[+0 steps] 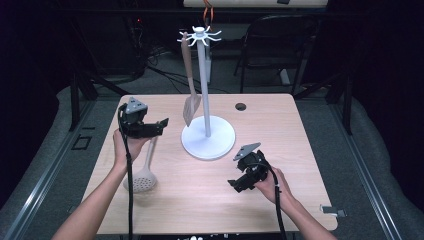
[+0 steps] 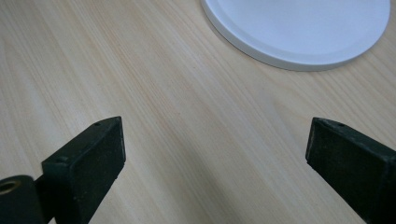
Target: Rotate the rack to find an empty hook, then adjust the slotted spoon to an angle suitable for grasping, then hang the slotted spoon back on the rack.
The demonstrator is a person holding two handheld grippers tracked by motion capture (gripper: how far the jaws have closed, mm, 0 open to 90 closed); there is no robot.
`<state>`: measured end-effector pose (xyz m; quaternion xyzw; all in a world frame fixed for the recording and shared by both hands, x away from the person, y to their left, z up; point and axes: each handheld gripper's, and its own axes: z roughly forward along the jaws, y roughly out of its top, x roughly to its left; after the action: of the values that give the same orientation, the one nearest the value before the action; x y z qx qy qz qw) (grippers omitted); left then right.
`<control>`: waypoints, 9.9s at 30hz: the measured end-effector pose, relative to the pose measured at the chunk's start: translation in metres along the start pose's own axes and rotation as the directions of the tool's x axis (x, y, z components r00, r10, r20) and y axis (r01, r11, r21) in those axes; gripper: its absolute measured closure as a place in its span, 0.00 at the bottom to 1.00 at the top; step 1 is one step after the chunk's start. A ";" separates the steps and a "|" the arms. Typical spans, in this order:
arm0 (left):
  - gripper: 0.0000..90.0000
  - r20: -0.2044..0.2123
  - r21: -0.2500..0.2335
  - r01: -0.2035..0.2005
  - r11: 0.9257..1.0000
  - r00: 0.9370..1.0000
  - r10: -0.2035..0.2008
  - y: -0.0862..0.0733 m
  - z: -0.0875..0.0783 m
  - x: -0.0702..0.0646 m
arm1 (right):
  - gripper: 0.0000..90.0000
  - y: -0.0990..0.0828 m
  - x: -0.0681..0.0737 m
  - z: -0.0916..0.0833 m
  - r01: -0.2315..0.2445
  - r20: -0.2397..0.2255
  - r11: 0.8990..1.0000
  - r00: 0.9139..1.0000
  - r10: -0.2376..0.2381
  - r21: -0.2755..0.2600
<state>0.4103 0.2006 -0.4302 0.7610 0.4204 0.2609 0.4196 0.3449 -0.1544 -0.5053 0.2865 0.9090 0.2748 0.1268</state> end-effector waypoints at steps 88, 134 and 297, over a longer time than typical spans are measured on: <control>0.78 -0.083 0.513 0.107 0.852 0.994 -0.075 -0.099 0.076 0.041 | 0.06 0.004 0.003 0.005 0.036 -0.007 0.999 0.999 -0.036 0.023; 0.75 0.061 0.647 -0.037 0.762 0.998 -0.004 -0.093 0.066 0.027 | 0.06 0.003 0.002 0.007 0.040 -0.012 0.998 0.999 -0.040 0.042; 0.84 0.054 -0.179 -0.053 0.982 0.997 0.064 -0.001 -0.028 -0.012 | 0.06 -0.003 -0.005 0.007 0.000 0.018 0.999 1.000 -0.001 0.053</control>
<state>0.3828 0.2025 -0.4169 0.7400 0.3605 0.2868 0.4901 0.3500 -0.1569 -0.5125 0.2920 0.9149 0.2482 0.1273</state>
